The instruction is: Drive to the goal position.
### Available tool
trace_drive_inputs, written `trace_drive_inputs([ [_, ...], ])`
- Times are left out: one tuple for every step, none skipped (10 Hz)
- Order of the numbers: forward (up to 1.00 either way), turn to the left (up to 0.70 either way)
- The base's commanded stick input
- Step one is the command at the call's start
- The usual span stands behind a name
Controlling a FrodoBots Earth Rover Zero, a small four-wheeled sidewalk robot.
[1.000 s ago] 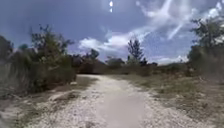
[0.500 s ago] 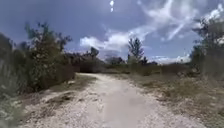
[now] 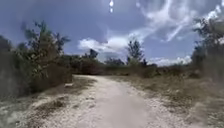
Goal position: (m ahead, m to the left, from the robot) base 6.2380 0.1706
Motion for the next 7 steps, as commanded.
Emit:
trace_drive_inputs([
  [0.5, 0.0],
  [0.5, 0.0],
  [0.5, 0.0],
  [0.5, 0.0],
  [0.5, 0.0],
  [0.5, 0.0],
  [0.5, 0.0],
])
